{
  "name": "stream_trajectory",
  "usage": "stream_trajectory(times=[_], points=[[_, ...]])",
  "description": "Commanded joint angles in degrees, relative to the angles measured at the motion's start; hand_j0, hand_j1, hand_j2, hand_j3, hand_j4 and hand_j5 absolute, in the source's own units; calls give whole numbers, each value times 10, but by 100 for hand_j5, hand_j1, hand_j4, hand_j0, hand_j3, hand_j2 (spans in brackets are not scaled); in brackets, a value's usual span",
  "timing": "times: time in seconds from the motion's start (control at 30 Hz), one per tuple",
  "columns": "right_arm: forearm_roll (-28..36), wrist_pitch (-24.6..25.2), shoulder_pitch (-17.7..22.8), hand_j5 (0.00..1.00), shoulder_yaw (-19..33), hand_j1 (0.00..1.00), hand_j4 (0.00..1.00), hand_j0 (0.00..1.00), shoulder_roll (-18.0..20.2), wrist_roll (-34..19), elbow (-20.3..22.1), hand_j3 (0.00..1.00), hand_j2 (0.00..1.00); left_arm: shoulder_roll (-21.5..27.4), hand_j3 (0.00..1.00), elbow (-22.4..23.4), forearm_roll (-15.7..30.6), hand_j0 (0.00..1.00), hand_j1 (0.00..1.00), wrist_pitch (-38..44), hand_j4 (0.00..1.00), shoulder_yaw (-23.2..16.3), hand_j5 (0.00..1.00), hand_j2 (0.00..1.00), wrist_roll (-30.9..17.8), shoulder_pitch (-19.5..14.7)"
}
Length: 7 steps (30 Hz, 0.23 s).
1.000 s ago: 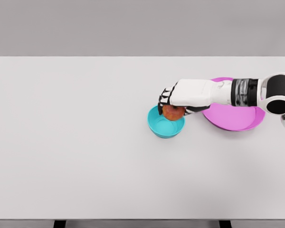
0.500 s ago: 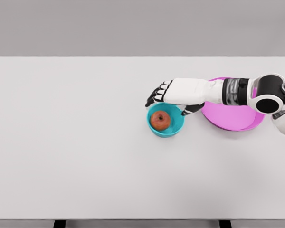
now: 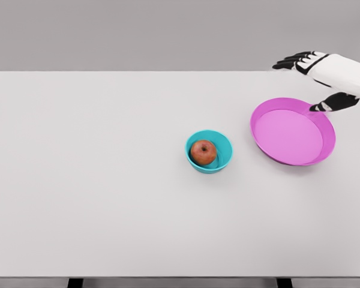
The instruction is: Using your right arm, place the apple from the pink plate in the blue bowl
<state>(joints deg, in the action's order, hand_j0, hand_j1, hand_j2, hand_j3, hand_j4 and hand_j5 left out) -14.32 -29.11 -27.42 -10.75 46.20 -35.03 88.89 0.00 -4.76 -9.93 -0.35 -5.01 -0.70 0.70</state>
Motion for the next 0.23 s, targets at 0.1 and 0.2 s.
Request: stream_trajectory(times=[0.1,0.2], points=[[5,-2,13,100,25,100,100,100,1,0,-8,100,100,0,100,0,0,100,100,0,100,0,100,100,0,1],[3,-2,20,100,25,100,100,100,1,0,-8,100,100,0,100,0,0,100,100,-1,100,0,100,100,0,1]])
